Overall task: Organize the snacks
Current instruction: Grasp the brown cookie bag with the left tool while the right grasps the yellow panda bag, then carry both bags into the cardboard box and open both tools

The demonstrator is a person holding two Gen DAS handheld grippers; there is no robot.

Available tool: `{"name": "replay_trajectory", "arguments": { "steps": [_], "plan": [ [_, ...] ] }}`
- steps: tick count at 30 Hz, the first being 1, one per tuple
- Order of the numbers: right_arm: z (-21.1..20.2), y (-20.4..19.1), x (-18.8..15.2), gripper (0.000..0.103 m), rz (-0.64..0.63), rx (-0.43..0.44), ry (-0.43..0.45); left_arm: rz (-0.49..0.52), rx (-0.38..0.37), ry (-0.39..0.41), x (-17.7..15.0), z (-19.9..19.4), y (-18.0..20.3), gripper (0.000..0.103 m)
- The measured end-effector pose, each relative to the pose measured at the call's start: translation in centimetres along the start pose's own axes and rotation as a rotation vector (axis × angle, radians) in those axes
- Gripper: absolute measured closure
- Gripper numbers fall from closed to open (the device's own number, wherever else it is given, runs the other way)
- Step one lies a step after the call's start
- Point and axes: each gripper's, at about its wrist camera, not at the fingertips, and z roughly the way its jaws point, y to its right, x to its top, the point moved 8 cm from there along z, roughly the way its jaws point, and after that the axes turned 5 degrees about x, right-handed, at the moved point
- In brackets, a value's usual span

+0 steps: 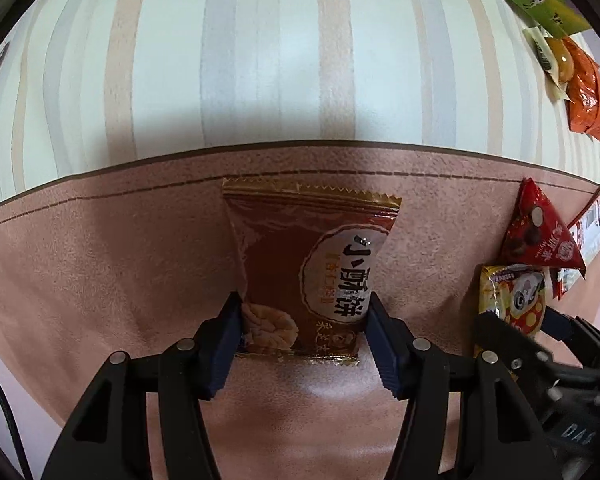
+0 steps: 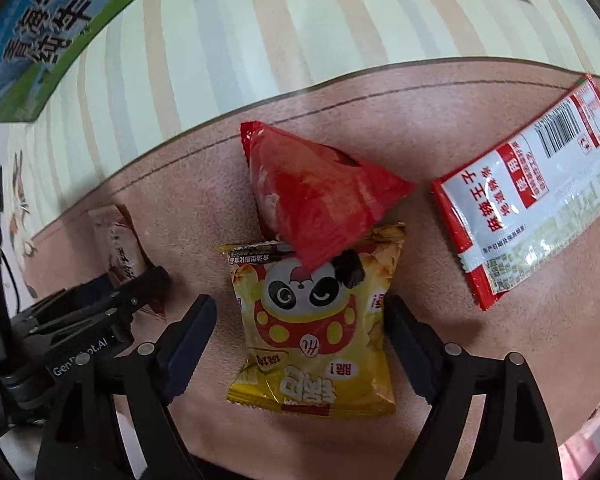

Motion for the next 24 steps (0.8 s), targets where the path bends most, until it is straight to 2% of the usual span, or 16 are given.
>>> {"name": "replay_trajectory", "arguments": {
  "steps": [3, 9, 11, 13, 14, 16, 24],
  "plan": [
    [0.2, -1.2, -1.1, 0.014, -0.013, -0.023, 0.011, -0.001, 0.008, -0.002, 1.4, 1.0, 1.3, 0.047],
    [2.1, -3.7, -1.8, 0.015, -0.052, -0.064, 0.015, -0.016, 0.008, 0.001, 2.1, 0.7, 0.6, 0.047],
    [2.2, -4.2, -2.7, 0.021, -0.081, -0.095, 0.016, -0.025, 0.009, 0.014, 2.2, 0.6, 0.7, 0.048],
    [2.3, -4.9, -3.5, 0.032, -0.122, -0.134, 0.028, -0.022, 0.014, 0.037, 2.2, 0.2, 0.8, 0.05],
    [2.2, -5.2, -3.8, 0.033, -0.144, -0.141, 0.037, -0.02, 0.011, 0.042, 2.0, -0.1, 0.7, 0.05],
    [1.8, -5.9, -4.4, 0.04, -0.171, -0.139, 0.052, -0.017, 0.0, 0.042, 1.7, -0.5, 0.8, 0.05],
    [-0.5, -8.4, -6.5, 0.043, -0.195, -0.018, 0.092, -0.038, -0.05, 0.065, 0.8, -3.1, 0.5, 0.05]
  ]
}}
